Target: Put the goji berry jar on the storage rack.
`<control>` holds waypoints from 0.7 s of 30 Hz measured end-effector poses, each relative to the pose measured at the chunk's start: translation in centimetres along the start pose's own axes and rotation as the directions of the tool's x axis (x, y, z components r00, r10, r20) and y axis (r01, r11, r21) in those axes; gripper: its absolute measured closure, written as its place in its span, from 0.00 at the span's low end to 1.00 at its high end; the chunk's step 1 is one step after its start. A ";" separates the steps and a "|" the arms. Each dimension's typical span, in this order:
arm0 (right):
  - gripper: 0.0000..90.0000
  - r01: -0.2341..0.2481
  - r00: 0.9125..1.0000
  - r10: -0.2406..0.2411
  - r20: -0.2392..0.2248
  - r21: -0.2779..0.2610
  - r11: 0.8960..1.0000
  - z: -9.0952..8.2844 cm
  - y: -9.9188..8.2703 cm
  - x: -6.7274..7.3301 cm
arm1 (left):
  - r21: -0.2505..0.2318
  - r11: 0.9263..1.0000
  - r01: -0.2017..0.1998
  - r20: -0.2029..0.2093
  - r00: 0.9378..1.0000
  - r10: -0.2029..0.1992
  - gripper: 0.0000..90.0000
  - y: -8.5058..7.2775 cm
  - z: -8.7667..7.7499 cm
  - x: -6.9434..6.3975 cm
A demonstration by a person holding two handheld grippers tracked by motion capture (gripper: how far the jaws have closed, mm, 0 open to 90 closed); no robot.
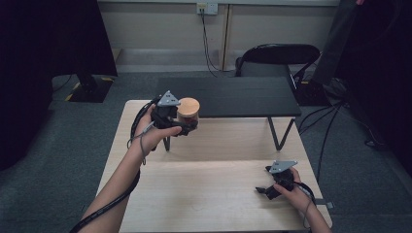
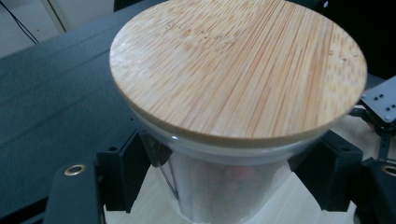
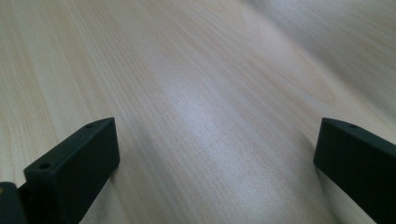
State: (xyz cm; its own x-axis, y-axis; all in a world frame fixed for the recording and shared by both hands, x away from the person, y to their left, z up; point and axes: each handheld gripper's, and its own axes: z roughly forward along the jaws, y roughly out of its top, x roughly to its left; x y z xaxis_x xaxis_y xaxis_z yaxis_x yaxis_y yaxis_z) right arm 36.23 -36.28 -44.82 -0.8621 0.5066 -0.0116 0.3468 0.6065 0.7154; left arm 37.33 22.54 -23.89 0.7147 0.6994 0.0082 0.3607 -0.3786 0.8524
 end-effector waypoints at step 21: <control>0.00 0.000 1.000 0.000 0.001 0.000 1.000 0.0 0.0 0.0 | -0.025 0.998 0.052 -0.085 0.995 -0.054 0.28 3.2 5.7 0.4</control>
State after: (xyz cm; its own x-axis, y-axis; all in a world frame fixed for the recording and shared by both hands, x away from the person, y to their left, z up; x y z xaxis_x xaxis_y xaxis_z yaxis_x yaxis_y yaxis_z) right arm 36.23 -36.28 -44.82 -0.8620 0.5067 -0.0123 0.3465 0.6068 0.7153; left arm 42.23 18.15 -24.18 0.6408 0.7677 0.0069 0.3820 -0.3267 0.8645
